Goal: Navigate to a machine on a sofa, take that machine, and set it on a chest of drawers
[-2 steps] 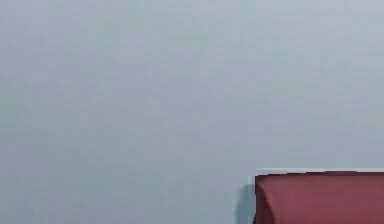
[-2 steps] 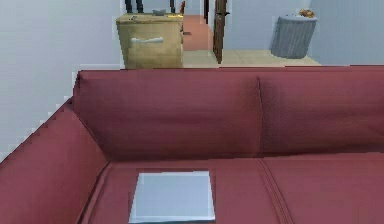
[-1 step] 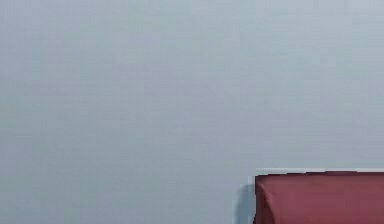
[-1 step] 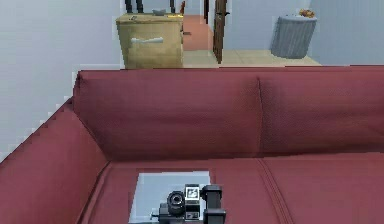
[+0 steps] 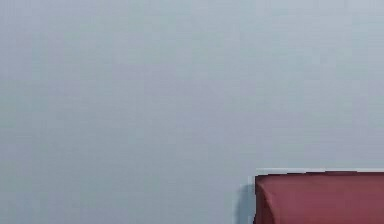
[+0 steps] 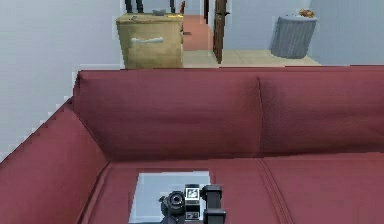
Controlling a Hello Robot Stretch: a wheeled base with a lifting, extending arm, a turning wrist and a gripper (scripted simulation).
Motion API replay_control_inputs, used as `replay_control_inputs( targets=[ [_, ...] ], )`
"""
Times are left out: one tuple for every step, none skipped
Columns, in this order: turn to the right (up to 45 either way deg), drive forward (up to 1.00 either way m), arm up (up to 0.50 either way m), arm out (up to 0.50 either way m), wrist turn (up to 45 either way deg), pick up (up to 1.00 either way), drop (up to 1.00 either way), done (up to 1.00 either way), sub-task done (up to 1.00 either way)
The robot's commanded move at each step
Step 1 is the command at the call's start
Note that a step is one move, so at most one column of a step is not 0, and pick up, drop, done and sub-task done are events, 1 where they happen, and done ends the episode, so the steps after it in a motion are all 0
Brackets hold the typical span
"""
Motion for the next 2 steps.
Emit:
replay_control_inputs(
  targets=[
    [0.0,0.0,0.0,0.0,45.0,0.0,0.0,0.0,0.0],
    [0.0,0.0,0.0,0.0,45.0,0.0,0.0,0.0,0.0]
  ],
)
